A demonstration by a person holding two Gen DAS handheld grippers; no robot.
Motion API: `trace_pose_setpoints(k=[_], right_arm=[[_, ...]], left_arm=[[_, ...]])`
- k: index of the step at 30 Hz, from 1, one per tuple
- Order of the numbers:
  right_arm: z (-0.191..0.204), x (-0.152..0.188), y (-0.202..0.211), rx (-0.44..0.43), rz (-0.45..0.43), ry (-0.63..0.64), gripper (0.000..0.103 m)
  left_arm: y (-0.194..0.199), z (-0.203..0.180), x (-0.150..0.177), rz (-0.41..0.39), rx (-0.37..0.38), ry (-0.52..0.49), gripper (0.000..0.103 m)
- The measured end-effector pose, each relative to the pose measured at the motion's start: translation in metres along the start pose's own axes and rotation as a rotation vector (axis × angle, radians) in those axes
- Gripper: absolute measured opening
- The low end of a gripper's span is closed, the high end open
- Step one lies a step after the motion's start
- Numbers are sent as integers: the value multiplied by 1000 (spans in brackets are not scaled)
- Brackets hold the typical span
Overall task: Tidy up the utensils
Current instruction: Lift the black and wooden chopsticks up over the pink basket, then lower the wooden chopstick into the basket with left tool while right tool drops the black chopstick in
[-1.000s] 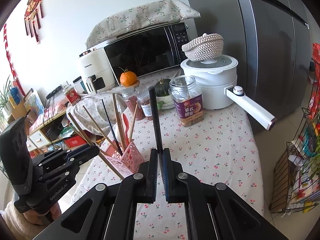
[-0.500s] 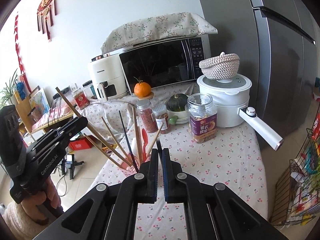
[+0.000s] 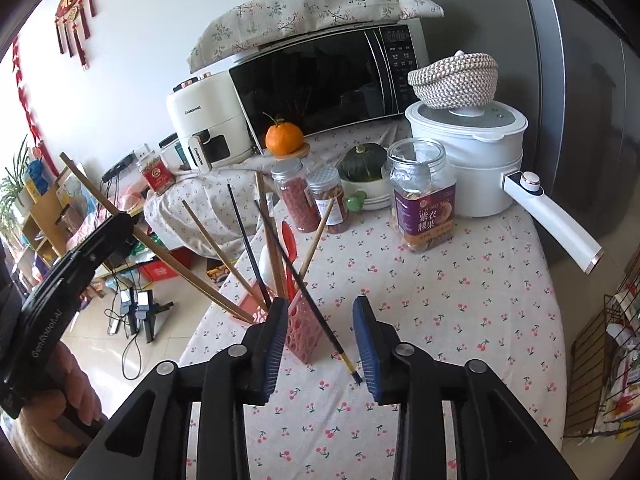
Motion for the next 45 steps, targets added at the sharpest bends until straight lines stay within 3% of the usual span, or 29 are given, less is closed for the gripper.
trace_pose_setpoints(k=[5, 14, 20, 26, 28, 30, 33, 39, 45], right_arm=[[9, 3, -20, -7, 30, 43, 42], [34, 15, -88, 26, 100, 261, 41], [30, 34, -127, 114, 193, 351, 29], [28, 39, -150, 110, 229, 366, 24], [28, 39, -155, 109, 232, 375, 17], [30, 39, -157, 107, 220, 386, 10], [33, 36, -151, 106, 179, 397, 7], [33, 20, -114, 106, 60, 353, 7], [28, 1, -68, 98, -77, 256, 7]], left_arm=[[5, 13, 5, 28, 11, 31, 7], [6, 36, 19, 108, 37, 124, 7], [6, 41, 26, 132, 38, 114, 7], [6, 43, 24, 132, 45, 122, 7], [6, 41, 22, 125, 47, 120, 7], [6, 40, 19, 114, 49, 119, 7], [7, 39, 12, 86, 49, 126, 7], [3, 34, -3, 11, 42, 121, 7], [-14, 25, -3, 1, 32, 101, 7]])
Point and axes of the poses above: each gripper's, at about its wrist camera, not at the fingertips, and y roughly against the way its jaws point, z to its left, x to its underside, the point moved 8 cm from there along -y, roughly the way its jaws point, and after that the axes turned 7 degrees about y, right-handed, at the moved point
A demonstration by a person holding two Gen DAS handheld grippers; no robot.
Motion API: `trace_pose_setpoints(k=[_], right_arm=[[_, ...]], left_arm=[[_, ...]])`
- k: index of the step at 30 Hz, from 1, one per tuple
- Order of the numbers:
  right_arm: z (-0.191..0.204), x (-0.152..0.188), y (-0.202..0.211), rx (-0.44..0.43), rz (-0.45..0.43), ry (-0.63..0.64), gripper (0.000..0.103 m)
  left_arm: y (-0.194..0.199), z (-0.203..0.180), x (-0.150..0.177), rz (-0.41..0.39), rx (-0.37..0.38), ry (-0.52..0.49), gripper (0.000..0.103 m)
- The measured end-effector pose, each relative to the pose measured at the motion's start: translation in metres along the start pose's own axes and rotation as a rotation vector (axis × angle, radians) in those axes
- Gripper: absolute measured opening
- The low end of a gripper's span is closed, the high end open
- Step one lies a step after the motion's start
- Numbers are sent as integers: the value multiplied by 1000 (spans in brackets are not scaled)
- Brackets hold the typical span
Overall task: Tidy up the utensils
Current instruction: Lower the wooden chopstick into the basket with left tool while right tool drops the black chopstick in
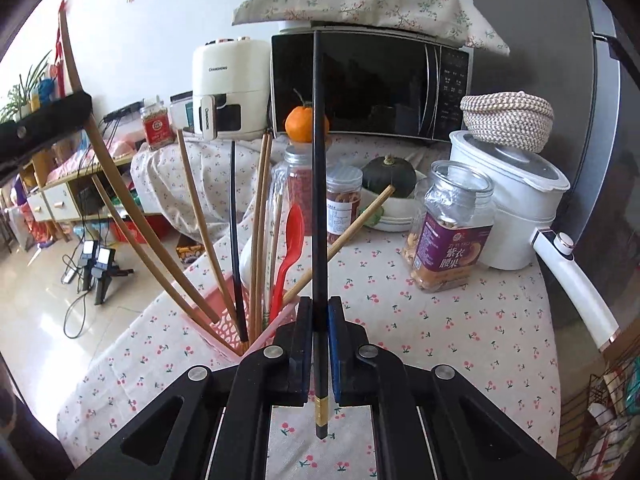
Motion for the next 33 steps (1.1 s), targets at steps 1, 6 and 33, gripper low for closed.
trace_pose_setpoints(k=[1, 6, 33], right_arm=[[-1, -3, 6, 1, -23, -15, 7], [-6, -16, 28, 11, -116, -83, 7], [17, -46, -6, 22, -221, -232, 7]], left_arm=[[-4, -1, 2, 1, -6, -8, 7], [-35, 0, 20, 90, -51, -51, 7], [-12, 54, 55, 229, -179, -61, 82]])
Point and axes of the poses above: each gripper's, at about its wrist camera, not at the fingertips, and y roughly against the way its jaws point, z to its left, x to its underside, the point moved 8 cm from there along -y, roughly the way its jaws point, and after that the axes turned 7 degrees about y, right-handed, at the moved point
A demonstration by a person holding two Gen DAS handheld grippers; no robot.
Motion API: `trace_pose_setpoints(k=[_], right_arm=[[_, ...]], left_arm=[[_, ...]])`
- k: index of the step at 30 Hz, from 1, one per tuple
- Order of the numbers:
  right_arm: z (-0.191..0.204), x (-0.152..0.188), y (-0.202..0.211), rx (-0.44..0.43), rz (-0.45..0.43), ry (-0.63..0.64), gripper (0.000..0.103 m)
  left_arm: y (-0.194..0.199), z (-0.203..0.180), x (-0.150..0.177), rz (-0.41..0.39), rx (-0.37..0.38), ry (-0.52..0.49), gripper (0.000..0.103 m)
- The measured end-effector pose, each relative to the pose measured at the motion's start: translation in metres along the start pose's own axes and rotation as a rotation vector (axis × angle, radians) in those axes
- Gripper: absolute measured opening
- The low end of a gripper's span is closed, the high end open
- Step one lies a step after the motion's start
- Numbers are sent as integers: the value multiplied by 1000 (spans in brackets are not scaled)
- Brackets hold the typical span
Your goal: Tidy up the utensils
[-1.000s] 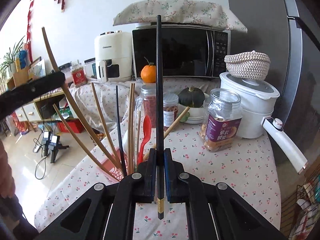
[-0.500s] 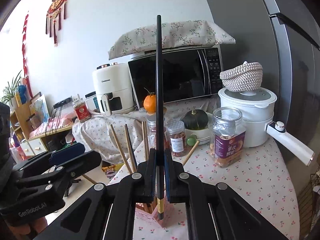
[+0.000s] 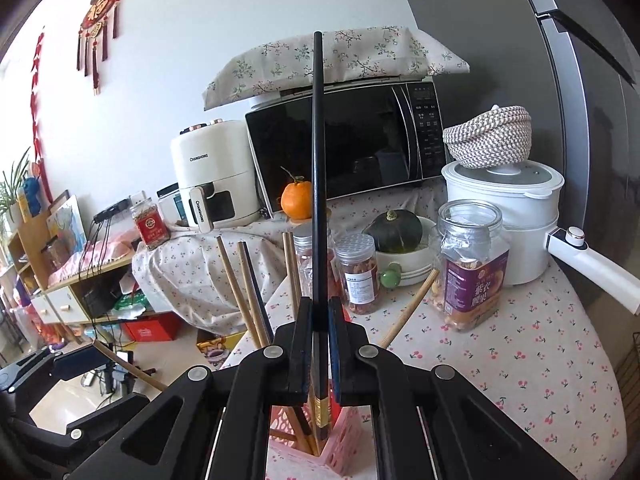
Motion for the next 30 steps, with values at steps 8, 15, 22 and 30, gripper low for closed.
trace_pose_setpoints(k=[8, 15, 22, 30], right_arm=[[0, 12, -7, -12, 34, -20, 8], [1, 9, 15, -30, 36, -20, 28], [-10, 0, 66, 41, 60, 29, 52], [-33, 3, 132, 209, 113, 62, 81]], left_arm=[[-3, 0, 5, 13, -21, -11, 84], [-9, 9, 8, 64, -34, 62, 87], [0, -3, 9, 103, -15, 139, 90], [32, -44, 4, 44, -21, 99, 102]])
Point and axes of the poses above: each gripper's, at about its wrist camera, not at the fingertips, and y roughly against the way its jaws point, z to its left, x to its underside, the point moved 8 cm from there along -y, roughly the way its jaws point, and after that the axes turned 7 degrees about y, right-handed, at the moved point
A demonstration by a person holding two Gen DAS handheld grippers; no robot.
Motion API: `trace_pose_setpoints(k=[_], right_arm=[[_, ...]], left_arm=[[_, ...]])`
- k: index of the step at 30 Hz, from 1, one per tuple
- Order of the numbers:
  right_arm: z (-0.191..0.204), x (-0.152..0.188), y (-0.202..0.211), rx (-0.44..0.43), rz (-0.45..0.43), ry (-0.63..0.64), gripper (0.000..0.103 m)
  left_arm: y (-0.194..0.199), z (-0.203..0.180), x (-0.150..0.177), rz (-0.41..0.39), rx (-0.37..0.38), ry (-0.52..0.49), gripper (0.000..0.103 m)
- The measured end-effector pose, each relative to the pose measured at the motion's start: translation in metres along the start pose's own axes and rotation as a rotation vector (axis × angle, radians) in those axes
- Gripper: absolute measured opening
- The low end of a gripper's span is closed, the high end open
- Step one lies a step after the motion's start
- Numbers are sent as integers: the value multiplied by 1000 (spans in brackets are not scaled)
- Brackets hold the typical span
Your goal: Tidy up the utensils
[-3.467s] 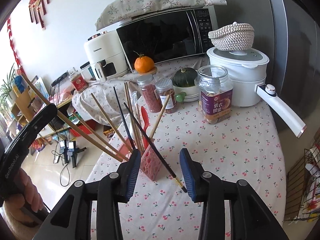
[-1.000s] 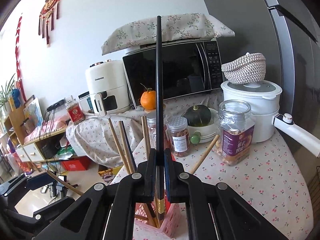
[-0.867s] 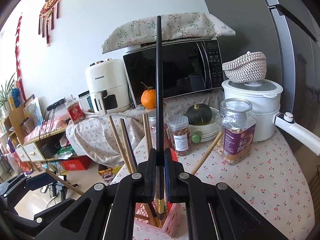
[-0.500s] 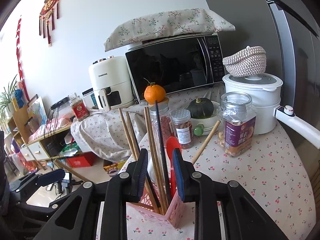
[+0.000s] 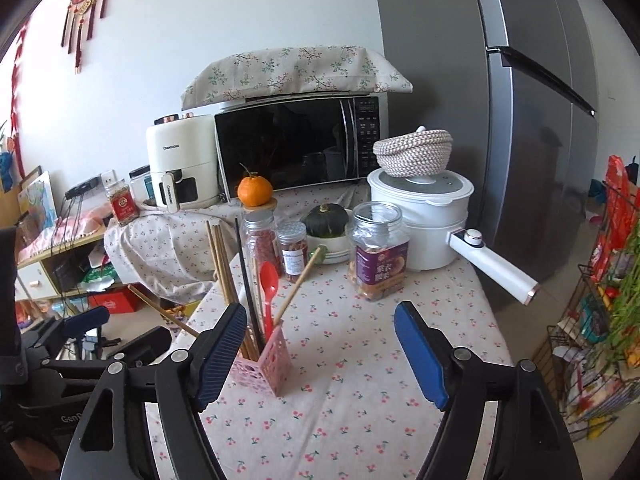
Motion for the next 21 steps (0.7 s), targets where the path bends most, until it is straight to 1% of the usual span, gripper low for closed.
trace_pose_setpoints(k=[4, 6, 11, 15, 21], right_arm=[[-21, 13, 22, 79, 46, -11, 91], [-33, 16, 30, 122, 55, -14, 94], [-53, 21, 36, 190, 74, -16, 94], [-60, 26, 31, 212, 94, -1, 94], [-66, 32, 25, 204, 118, -16, 94]], left_arm=[[12, -19, 3, -16, -21, -43, 102], [17, -26, 4, -27, -26, -53, 102], [21, -40, 6, -42, -5, -68, 103], [22, -48, 6, -58, -3, -77, 103], [20, -54, 8, -61, -5, -84, 103]])
Point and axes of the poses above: each gripper's, at about its wrist camera, not at the fingertips, and y roughly against the way its jaws point, z to its left, x to its underside, the point moved 8 cm from there along -y, roughly the way its jaws point, and after that the axes turned 7 degrees about y, right-handed, at the moved point
